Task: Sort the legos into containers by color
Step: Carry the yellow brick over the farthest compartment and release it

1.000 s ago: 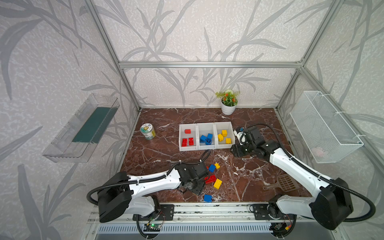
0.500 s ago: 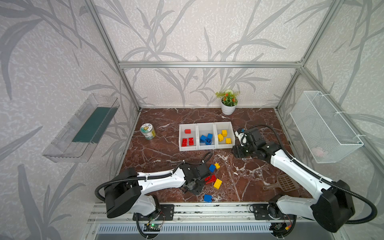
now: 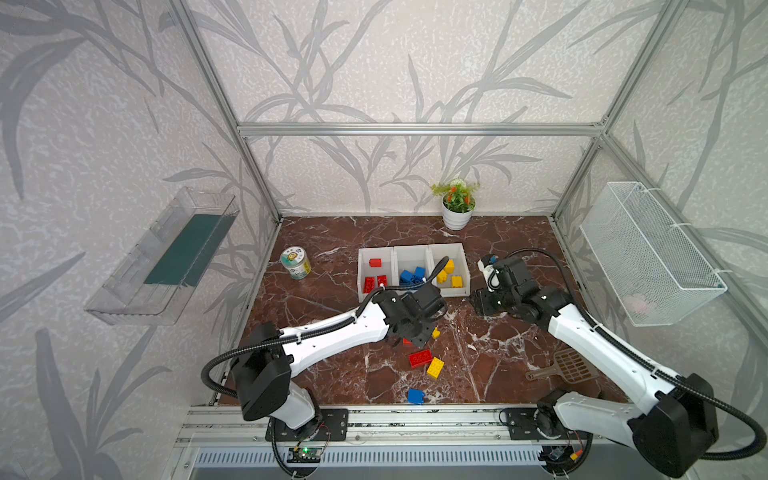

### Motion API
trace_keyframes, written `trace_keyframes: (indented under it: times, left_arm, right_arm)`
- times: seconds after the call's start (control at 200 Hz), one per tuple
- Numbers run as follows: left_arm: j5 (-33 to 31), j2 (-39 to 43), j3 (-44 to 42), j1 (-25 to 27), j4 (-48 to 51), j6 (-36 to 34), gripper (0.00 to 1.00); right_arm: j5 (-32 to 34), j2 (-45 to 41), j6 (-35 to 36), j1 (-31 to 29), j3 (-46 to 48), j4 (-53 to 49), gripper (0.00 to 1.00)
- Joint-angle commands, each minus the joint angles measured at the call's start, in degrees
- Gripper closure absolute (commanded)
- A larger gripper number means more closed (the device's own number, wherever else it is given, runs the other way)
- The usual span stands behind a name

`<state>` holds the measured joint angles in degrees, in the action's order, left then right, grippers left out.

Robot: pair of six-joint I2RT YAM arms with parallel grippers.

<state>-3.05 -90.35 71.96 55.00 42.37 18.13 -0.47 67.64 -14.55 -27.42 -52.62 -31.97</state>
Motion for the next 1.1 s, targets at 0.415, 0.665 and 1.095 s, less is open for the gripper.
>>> trace_keyframes:
  times: [0.415, 0.665, 1.095]
  left_arm:
    - [-1.0, -27.1, 31.7, -9.0, -10.1, -10.9, 0.55]
    - [-0.2, -33.0, 37.5, -9.7, -11.8, -11.5, 0.55]
    - [0.0, -38.7, 44.9, -10.4, -11.3, -10.5, 0.35]
  right_arm:
    - [6.3, -8.1, -2.3, 0.5, -0.1, -7.7, 0.36]
    - [7.1, -10.4, -2.8, 0.6, 0.2, -10.0, 0.36]
    - [7.1, -9.8, -2.7, 0.8, -0.4, -10.8, 0.35]
